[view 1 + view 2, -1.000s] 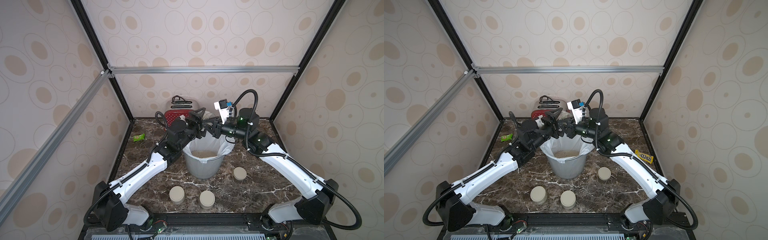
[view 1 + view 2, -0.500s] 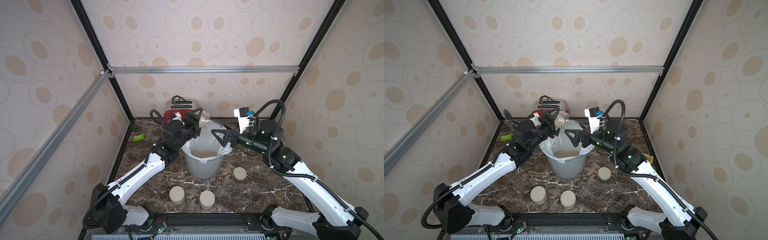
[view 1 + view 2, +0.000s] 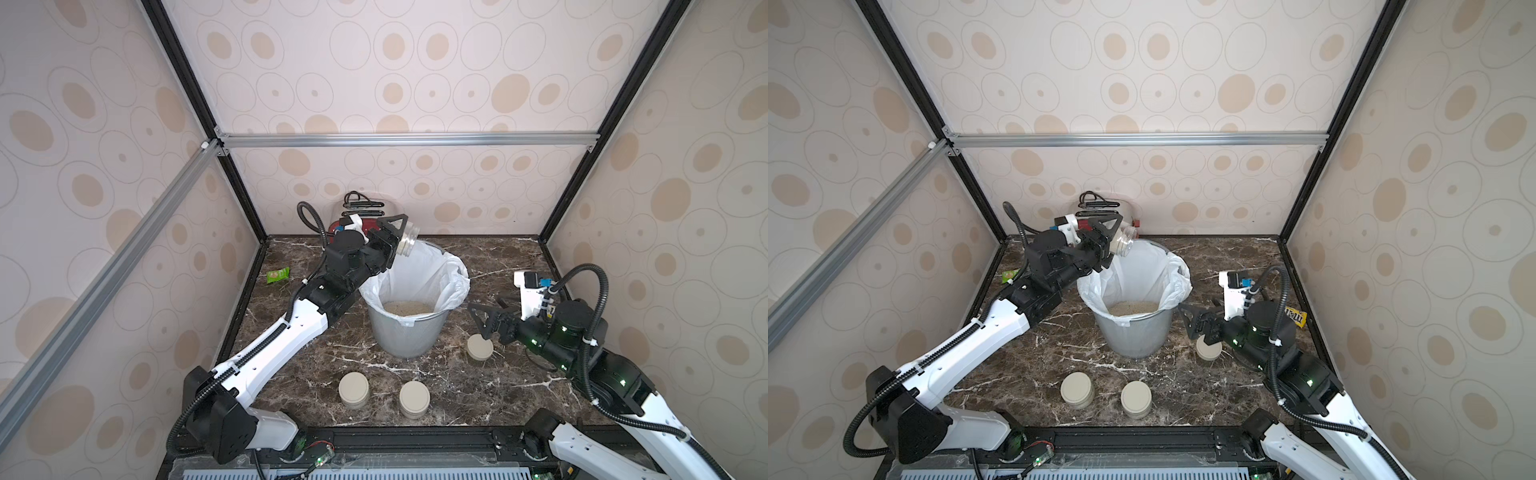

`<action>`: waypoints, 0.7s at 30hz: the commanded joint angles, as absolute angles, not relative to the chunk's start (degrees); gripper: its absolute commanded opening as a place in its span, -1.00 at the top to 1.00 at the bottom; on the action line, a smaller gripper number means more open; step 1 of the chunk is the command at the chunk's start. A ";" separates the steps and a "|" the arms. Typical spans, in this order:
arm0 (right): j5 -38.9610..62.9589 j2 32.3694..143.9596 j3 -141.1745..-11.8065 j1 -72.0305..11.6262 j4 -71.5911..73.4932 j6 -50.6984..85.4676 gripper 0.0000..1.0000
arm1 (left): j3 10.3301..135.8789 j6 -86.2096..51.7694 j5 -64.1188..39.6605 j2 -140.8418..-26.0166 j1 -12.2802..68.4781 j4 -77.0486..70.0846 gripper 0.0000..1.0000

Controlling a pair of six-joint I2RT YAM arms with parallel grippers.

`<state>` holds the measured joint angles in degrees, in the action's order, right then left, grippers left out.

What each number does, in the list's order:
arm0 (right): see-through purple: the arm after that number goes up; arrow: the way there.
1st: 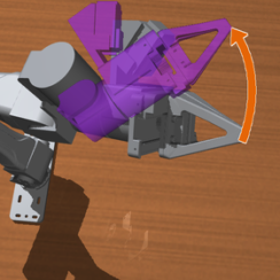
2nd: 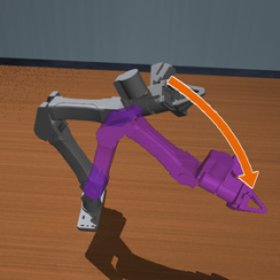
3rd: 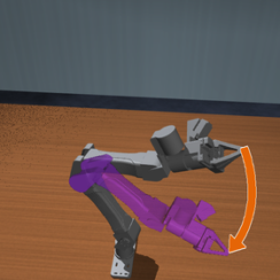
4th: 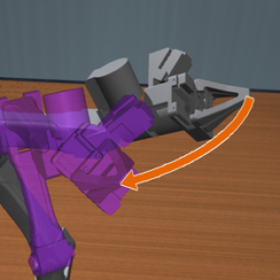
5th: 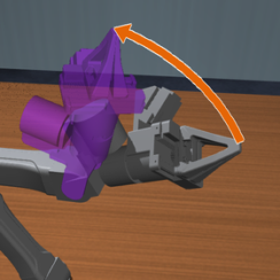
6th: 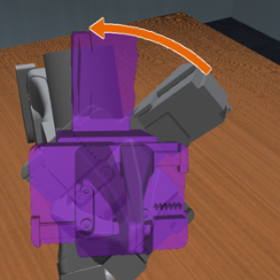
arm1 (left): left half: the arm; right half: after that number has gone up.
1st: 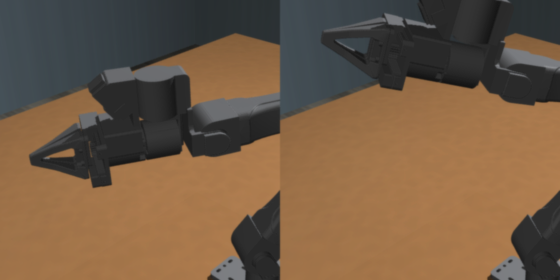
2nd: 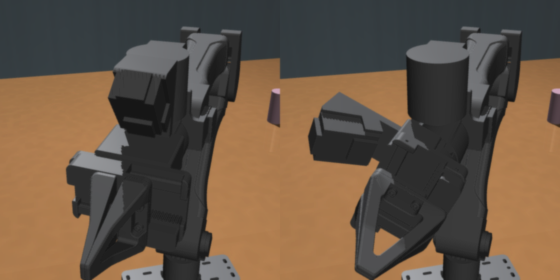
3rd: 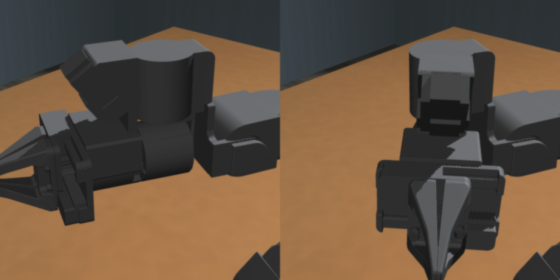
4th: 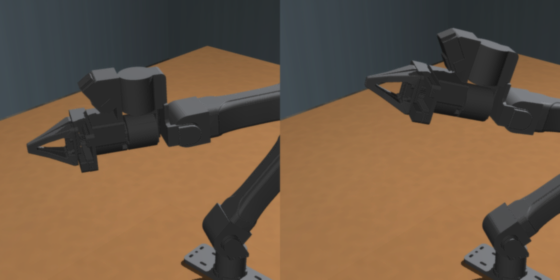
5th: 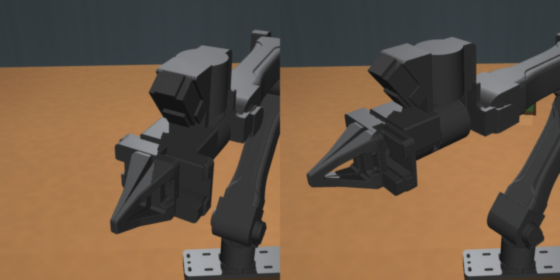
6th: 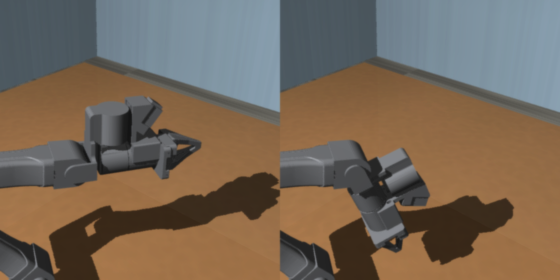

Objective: Empty moldy rice from jars
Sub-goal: Pour the moldy rice from the jar into the trash bin.

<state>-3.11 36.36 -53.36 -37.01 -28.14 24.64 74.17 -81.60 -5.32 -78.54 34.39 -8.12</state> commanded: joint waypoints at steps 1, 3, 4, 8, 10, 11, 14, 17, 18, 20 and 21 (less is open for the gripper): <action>-7.12 33.11 -50.36 -37.11 -32.14 28.81 -0.96 | 79.44 -74.23 -6.32 -77.96 34.10 -7.66 0.08; -6.78 32.04 -48.60 -37.12 -32.26 29.90 -0.97 | 80.40 -72.36 -6.33 -77.90 34.17 -5.85 0.08; -6.77 31.80 -48.03 -37.13 -32.26 30.32 -0.96 | 80.73 -71.86 -6.41 -77.94 34.13 -5.40 0.08; -6.44 32.46 -46.76 -37.16 -31.33 30.96 -0.96 | 81.54 -70.45 -6.70 -77.79 34.11 -4.39 0.08; -5.63 33.58 -46.80 -37.10 -31.00 30.54 -0.96 | 81.63 -70.12 -6.67 -77.78 34.17 -4.18 0.08; -5.46 34.11 -46.87 -37.17 -30.86 30.43 -0.96 | 81.80 -69.88 -6.55 -77.78 34.15 -4.05 0.08; -4.73 35.62 -46.93 -37.11 -30.10 30.40 -0.96 | 83.47 -67.90 -6.15 -78.09 34.08 -2.73 0.07; -2.98 36.54 -47.12 -37.12 -29.68 30.32 -0.96 | 85.63 -66.06 -6.91 -78.53 34.10 -1.34 0.07; -2.81 36.65 -46.94 -37.10 -29.69 30.51 -0.96 | 85.94 -65.76 -7.14 -78.57 34.06 -0.75 0.07; -2.63 36.35 -45.77 -37.15 -29.31 31.28 -0.96 | 85.98 -65.06 -7.42 -78.33 34.08 0.04 0.07; -2.55 36.13 -45.26 -37.17 -28.95 31.74 -0.96 | 85.61 -65.12 -7.39 -78.08 34.10 0.09 0.07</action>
<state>-3.29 36.64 -46.70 -37.01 -30.11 30.15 82.61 -67.81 -6.83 -79.07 34.37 1.43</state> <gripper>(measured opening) 0.982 0.836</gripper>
